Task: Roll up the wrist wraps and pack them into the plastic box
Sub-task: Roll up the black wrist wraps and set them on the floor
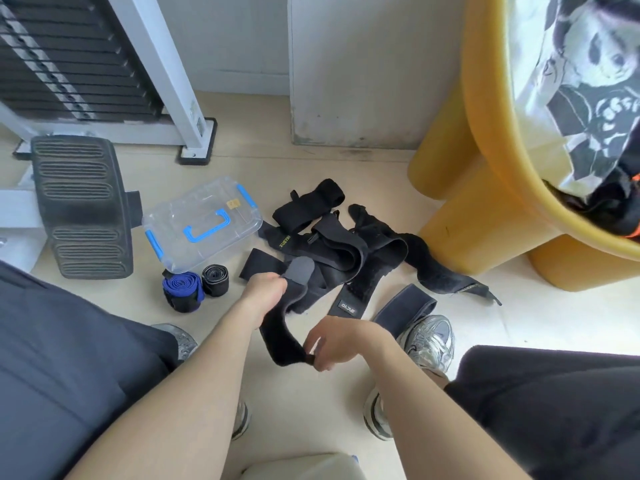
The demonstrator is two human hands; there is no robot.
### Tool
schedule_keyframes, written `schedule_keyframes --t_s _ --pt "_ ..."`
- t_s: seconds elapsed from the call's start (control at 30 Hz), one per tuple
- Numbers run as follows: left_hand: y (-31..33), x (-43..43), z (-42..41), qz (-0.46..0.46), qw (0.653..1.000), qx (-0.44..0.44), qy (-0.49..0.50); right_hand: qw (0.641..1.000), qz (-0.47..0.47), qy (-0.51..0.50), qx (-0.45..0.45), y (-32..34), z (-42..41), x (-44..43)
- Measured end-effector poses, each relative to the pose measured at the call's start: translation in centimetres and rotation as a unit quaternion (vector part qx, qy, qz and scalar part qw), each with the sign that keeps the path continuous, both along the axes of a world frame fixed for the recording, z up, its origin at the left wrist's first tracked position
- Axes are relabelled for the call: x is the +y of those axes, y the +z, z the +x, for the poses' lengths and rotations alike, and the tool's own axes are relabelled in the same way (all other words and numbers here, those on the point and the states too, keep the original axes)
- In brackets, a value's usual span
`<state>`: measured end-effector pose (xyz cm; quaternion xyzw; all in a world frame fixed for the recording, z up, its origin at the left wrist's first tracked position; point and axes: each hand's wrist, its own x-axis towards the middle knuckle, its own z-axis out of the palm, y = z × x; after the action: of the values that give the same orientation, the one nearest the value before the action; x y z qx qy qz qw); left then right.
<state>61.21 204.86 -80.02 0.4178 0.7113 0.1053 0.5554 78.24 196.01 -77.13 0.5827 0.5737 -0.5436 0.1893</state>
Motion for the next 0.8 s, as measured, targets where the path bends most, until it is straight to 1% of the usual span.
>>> schedule_keyframes --t_s 0.07,0.13,0.27,0.3,0.37,0.43,0.47,0.5,0.57,0.63,0.73,0.8 --pt "0.4 -0.5 -0.6 0.033 0.997 0.048 -0.044 0.997 0.051 0.016 -0.056 -0.1 1.0 -0.1" --pt "0.2 -1.3 -1.2 0.051 0.994 0.071 -0.071 0.991 0.079 -0.003 -0.108 -0.8 2.5 -0.1" --pt "-0.2 -2.6 -1.7 0.071 0.987 0.084 -0.117 0.973 0.087 -0.130 -0.168 -2.7 6.8 0.0" --pt "-0.2 -2.9 -1.8 0.073 0.983 0.094 -0.136 0.965 0.088 -0.175 -0.176 -3.2 7.7 0.1" --pt "-0.5 -3.1 -1.7 0.077 0.975 0.111 -0.179 0.936 0.096 -0.279 -0.194 -4.0 9.2 0.2" --pt "-0.8 -3.3 -1.5 0.082 0.969 0.117 -0.204 0.892 0.106 -0.392 -0.199 -4.7 10.4 0.2" --pt "-0.9 -3.3 -1.2 0.088 0.968 0.114 -0.208 0.870 0.108 -0.433 -0.208 -5.0 10.8 0.2" --pt "-0.9 -3.3 -0.9 0.094 0.967 0.108 -0.208 0.852 0.111 -0.460 -0.223 -5.3 11.3 0.2" --pt "-1.0 -3.1 -0.3 0.107 0.968 0.095 -0.208 0.833 0.108 -0.485 -0.245 -5.7 12.1 0.3" --pt "-1.0 -2.9 0.3 0.113 0.967 0.087 -0.211 0.822 0.085 -0.516 -0.225 -6.2 13.0 0.3" --pt "-1.0 -2.5 1.2 0.118 0.965 0.081 -0.219 0.805 0.073 -0.574 -0.131 -6.8 13.6 -0.1" --pt "-1.1 -2.3 1.6 0.114 0.967 0.074 -0.218 0.803 0.073 -0.581 -0.110 -7.5 14.0 -0.1"
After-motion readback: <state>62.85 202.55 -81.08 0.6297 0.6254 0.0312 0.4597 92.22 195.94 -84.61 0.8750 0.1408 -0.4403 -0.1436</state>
